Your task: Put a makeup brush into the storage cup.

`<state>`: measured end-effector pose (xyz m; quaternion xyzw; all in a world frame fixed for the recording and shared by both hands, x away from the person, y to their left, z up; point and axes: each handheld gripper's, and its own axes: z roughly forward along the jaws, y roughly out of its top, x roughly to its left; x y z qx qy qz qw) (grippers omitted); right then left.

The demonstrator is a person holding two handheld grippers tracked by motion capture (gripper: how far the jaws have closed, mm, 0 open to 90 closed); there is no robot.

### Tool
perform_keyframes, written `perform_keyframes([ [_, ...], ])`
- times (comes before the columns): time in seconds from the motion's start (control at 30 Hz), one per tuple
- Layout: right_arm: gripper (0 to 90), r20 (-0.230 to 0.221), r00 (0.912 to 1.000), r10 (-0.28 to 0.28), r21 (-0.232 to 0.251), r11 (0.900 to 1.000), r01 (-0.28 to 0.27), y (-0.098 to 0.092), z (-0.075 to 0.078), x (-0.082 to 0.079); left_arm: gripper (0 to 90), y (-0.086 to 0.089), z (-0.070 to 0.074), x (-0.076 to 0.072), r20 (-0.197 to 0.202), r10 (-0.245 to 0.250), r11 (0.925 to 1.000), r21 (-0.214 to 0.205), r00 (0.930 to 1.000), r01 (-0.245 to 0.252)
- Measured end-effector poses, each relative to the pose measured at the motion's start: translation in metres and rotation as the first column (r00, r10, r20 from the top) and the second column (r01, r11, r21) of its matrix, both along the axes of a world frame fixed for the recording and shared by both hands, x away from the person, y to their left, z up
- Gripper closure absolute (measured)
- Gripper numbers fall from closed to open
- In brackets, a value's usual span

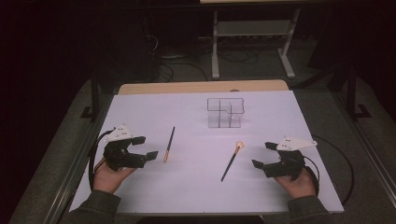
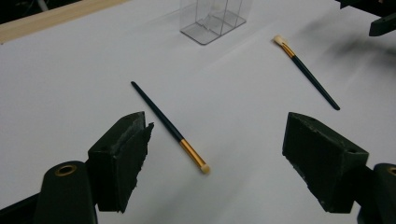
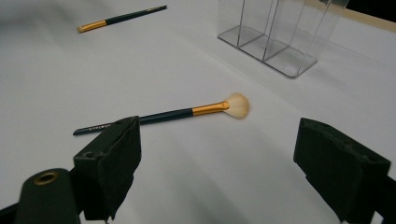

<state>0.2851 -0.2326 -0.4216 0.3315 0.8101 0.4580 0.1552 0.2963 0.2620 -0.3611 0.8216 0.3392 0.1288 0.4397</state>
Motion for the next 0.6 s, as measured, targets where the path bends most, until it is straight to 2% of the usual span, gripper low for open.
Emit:
perform_keyframes([
  [0.13, 14.0, -0.003, 1.0000, 0.003, -0.001, 1.0000, -0.003, 0.000, 0.000, 0.000, 21.5, -0.003, 0.002, 0.005, 0.005, -0.002, 0.9999, 0.013, 1.0000, 0.002],
  [0.27, 14.1, -0.005, 1.0000, 0.001, -0.003, 1.0000, -0.001, 0.000, 0.000, 0.000, 22.0, -0.006, 0.003, 0.009, -0.002, -0.003, 1.0000, 0.009, 1.0000, 0.003],
  [0.6, 14.1, 0.002, 1.0000, 0.005, -0.003, 1.0000, -0.005, -0.001, 0.001, 0.000, 22.6, -0.015, 0.008, 0.024, -0.016, -0.020, 0.9993, 0.030, 0.9997, 0.020],
])
